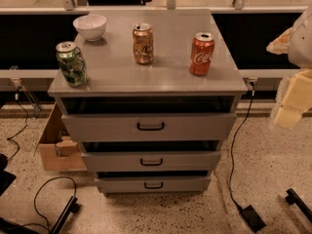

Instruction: Open bottom drawer

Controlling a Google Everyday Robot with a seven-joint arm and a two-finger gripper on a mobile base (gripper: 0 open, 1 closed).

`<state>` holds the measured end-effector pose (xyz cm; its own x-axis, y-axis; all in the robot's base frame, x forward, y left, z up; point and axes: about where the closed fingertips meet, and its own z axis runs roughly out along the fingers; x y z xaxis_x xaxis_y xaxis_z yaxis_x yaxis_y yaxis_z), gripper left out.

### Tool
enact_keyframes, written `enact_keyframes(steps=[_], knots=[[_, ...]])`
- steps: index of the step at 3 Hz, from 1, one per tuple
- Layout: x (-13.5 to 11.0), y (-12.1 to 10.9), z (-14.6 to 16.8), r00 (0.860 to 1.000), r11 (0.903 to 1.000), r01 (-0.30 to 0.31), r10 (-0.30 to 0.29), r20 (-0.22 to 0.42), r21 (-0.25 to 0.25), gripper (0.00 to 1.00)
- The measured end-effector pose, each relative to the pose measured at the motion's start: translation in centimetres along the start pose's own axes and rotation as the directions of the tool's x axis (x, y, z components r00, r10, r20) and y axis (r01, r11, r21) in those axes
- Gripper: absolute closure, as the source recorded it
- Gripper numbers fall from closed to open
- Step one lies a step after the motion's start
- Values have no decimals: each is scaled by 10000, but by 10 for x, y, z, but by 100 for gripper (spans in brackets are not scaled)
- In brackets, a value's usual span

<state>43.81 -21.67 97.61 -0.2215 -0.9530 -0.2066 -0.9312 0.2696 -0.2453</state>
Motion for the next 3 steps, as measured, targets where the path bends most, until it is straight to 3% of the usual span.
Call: enact_keyframes(steps=[1, 2, 3], knots=[[-3, 3, 4, 10000, 10000, 15, -15, -35, 93, 0], [-6, 19, 33, 10000, 9999, -90, 91, -35, 48, 0], [-5, 45, 99, 9989, 9985, -474, 474, 18, -256, 0]])
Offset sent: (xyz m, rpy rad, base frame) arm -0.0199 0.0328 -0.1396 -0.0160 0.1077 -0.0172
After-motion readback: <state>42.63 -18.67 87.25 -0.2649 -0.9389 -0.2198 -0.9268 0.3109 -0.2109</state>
